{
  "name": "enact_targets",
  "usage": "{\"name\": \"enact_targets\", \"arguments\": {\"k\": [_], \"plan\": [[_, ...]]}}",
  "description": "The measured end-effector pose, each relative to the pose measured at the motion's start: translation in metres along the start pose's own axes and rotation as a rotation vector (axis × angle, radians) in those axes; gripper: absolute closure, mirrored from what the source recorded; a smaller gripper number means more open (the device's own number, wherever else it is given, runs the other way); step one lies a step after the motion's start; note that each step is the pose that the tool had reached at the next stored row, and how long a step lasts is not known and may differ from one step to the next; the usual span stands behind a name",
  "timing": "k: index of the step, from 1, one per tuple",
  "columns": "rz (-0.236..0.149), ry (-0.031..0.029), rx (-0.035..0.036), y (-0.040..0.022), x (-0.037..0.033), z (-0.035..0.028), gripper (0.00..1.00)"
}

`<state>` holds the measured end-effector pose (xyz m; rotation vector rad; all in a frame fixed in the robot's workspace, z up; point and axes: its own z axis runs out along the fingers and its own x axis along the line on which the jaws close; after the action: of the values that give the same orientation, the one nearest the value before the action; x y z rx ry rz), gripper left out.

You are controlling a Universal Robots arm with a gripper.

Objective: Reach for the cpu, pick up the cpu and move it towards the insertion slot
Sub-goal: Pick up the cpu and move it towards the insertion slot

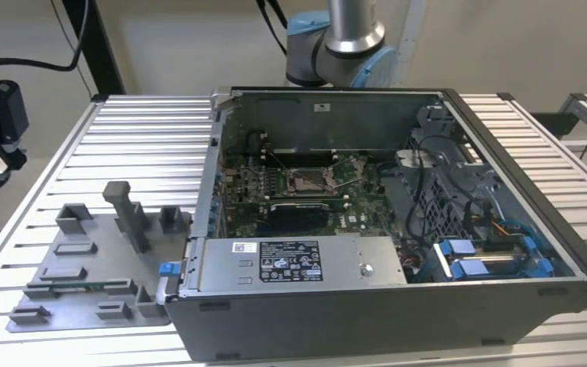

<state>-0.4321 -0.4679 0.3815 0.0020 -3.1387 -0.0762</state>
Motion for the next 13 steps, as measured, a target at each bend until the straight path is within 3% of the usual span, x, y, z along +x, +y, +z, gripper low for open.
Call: {"name": "enact_targets", "arguments": {"k": [5,13], "plan": [[0.000,0.0000,0.0000,0.0002,0.0000,-0.0043,1.00],[0.000,0.0000,0.0000,0.0003,0.0000,-0.0047,1.00]]}}
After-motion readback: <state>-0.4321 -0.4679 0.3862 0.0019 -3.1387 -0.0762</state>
